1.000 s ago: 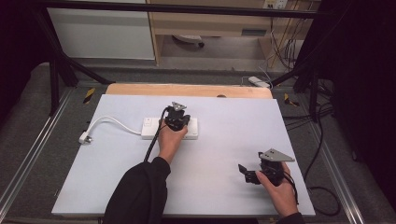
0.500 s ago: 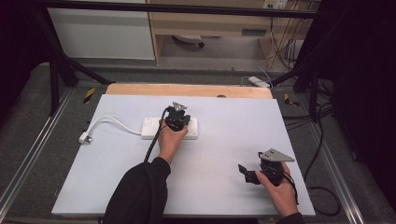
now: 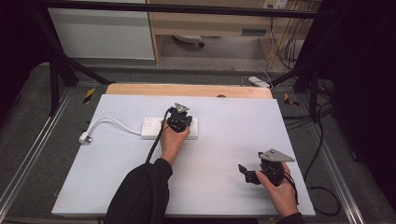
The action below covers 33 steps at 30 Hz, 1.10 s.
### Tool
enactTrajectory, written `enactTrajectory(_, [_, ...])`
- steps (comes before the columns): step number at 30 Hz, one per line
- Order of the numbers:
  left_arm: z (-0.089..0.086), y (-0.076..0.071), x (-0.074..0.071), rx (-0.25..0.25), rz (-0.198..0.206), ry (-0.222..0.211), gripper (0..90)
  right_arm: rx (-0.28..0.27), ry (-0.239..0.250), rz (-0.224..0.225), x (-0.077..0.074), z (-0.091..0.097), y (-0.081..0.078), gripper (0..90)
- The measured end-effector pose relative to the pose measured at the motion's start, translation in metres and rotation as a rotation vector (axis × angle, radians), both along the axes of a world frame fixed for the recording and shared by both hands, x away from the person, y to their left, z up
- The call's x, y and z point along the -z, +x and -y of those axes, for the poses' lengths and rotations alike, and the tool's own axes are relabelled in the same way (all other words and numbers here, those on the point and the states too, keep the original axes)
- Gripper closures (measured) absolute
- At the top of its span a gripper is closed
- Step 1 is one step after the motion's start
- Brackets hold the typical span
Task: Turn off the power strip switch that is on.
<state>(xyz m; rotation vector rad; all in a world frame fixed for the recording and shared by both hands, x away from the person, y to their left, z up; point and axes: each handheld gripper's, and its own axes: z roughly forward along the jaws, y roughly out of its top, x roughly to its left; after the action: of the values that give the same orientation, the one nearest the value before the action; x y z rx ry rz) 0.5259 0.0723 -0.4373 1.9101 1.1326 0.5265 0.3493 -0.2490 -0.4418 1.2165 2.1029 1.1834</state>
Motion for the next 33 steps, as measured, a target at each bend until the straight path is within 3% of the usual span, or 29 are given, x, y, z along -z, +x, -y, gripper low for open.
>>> enactTrajectory(14, [-0.009,0.000,-0.009,0.007,0.045,-0.025,90.0,0.001,0.002,0.000,0.000,0.000,0.000,4.1])
enactTrajectory(33, [-0.027,-0.005,-0.026,0.019,0.070,-0.034,90.0,0.002,-0.001,0.002,0.000,-0.001,0.000,4.1])
